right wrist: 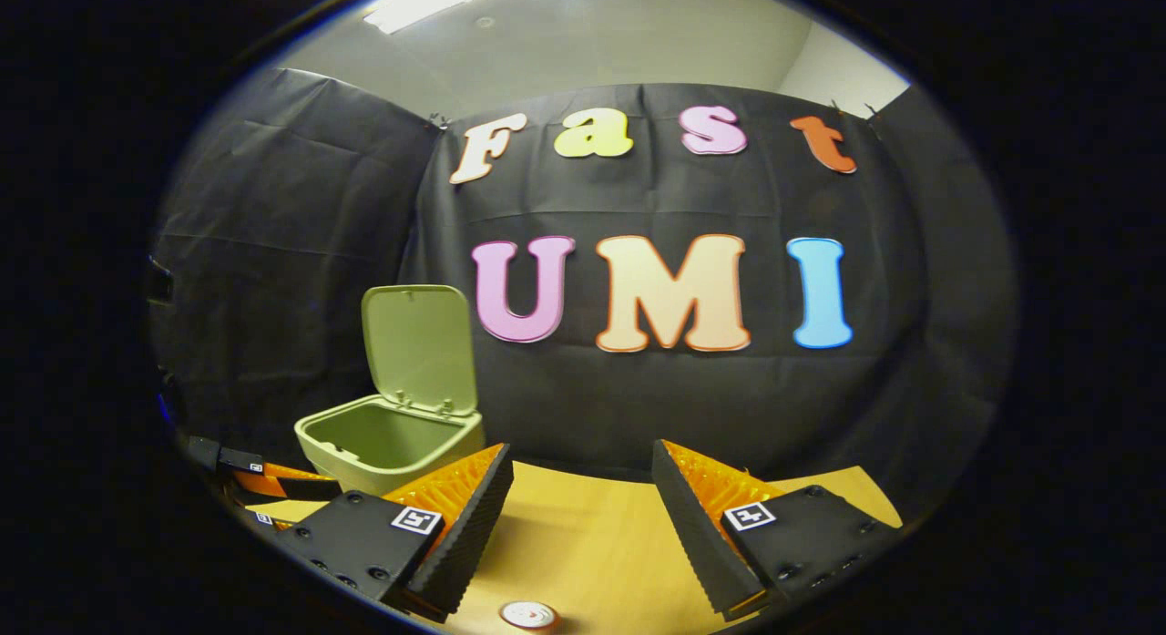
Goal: Press the lid of the desktop garbage bin to open it, pick up the crumpled paper on the desktop and throw it into the bin, then pick up the pop can on the desktop and drop it into the bin, and finally close the garbage bin lid.
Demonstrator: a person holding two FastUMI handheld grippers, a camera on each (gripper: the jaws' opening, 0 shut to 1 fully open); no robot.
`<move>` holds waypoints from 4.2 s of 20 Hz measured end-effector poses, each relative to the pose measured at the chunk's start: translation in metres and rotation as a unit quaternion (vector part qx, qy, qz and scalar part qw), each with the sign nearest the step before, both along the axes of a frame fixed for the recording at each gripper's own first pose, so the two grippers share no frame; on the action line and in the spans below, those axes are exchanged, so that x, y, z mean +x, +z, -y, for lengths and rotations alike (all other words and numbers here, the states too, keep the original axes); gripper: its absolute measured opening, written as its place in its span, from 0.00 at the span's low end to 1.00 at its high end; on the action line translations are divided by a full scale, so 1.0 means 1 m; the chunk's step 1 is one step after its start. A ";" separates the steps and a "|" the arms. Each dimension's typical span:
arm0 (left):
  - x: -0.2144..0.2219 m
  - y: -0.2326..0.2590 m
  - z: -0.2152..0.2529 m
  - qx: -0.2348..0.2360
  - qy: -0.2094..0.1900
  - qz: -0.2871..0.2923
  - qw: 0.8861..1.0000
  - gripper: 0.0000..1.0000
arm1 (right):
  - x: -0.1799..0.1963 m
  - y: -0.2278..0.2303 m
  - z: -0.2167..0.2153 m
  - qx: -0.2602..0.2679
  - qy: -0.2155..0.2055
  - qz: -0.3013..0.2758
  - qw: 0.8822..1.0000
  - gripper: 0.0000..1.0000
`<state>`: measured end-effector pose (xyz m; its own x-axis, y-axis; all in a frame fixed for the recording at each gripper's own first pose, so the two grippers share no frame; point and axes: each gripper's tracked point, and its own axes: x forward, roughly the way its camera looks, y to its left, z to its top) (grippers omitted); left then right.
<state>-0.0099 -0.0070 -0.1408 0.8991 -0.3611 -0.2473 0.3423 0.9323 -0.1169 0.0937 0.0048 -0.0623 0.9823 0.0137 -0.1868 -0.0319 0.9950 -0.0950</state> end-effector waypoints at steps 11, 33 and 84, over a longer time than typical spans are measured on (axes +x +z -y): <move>-0.003 -0.122 0.083 0.077 -0.048 -0.106 0.990 0.90 | -0.125 -0.040 0.185 0.017 -0.158 -0.063 0.985 0.96; 0.068 -0.062 0.087 0.069 0.017 -0.046 0.996 0.72 | -0.143 -0.060 0.209 0.021 -0.156 -0.090 0.983 0.96; 0.221 0.171 -0.152 0.060 0.206 0.085 0.973 0.91 | -0.131 -0.074 0.173 0.075 -0.161 -0.083 0.981 0.98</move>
<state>0.2109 0.1449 0.0302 0.9930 0.0602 -0.1012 -0.0577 0.9979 0.0276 -0.0370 -0.1681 -0.1361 0.8965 -0.2519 -0.3644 0.2829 0.9586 0.0333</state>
